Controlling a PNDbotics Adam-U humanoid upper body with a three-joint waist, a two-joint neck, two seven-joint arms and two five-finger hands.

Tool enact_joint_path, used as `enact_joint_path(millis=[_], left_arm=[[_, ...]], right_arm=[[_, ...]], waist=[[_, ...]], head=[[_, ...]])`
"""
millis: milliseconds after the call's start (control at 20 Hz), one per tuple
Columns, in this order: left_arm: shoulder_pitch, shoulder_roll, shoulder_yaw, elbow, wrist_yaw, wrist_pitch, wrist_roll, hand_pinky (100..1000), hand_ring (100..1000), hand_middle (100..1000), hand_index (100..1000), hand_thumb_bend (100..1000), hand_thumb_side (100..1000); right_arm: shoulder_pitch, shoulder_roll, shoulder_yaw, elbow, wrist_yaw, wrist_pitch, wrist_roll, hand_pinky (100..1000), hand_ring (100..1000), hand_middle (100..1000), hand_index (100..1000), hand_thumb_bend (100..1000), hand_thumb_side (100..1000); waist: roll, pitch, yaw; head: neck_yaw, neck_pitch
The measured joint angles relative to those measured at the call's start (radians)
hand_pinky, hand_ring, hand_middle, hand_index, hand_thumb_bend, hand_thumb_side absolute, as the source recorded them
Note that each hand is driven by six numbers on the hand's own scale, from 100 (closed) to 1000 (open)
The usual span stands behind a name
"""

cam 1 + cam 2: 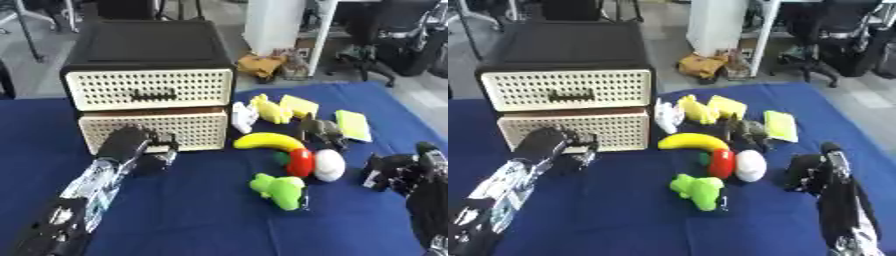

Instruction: Pick up objects from table and place into drawer.

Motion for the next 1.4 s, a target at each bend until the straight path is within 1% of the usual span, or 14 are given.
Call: enact_joint_path(millis=[100,450,650,850,1000,1400], left_arm=[[0.012,0.0,-0.003,-0.018,0.005,0.005,-0.012,100,100,100,583,285,1000],[0.052,0.0,-0.017,-0.076,0.025,0.012,-0.057,100,100,100,591,285,1000],[0.063,-0.001,-0.033,-0.098,0.039,0.005,-0.082,100,100,100,592,282,1000],[0.075,-0.009,-0.053,-0.119,0.051,-0.005,-0.107,100,100,100,592,280,1000],[0.088,-0.009,-0.065,-0.137,0.058,-0.011,-0.125,100,100,100,592,281,1000],[0.125,-0.003,-0.093,-0.199,0.07,-0.018,-0.163,100,100,100,594,281,1000]], right_arm=[[0.0,0.0,0.0,0.0,0.0,0.0,0.0,409,446,443,554,100,1000],[0.004,0.0,0.0,0.0,0.0,-0.002,-0.002,409,446,443,554,100,1000],[0.004,0.0,-0.001,0.002,0.0,-0.002,-0.002,409,446,443,554,100,1000],[0.004,0.0,-0.002,0.004,0.0,-0.002,-0.002,409,446,443,554,100,1000],[0.005,0.0,-0.005,0.006,0.0,-0.002,-0.002,409,446,444,554,100,1000],[0.01,-0.006,-0.006,0.006,0.0,-0.004,-0.004,409,446,444,553,100,1000]], waist=[[0.0,-0.002,0.003],[0.006,-0.01,0.01],[0.007,-0.012,0.01],[0.01,-0.017,0.01],[0.015,-0.021,0.01],[0.018,-0.027,0.016]], head=[[-0.003,0.004],[-0.01,0.005],[-0.011,0.006],[-0.012,0.013],[-0.012,0.015],[-0.018,0.022]])
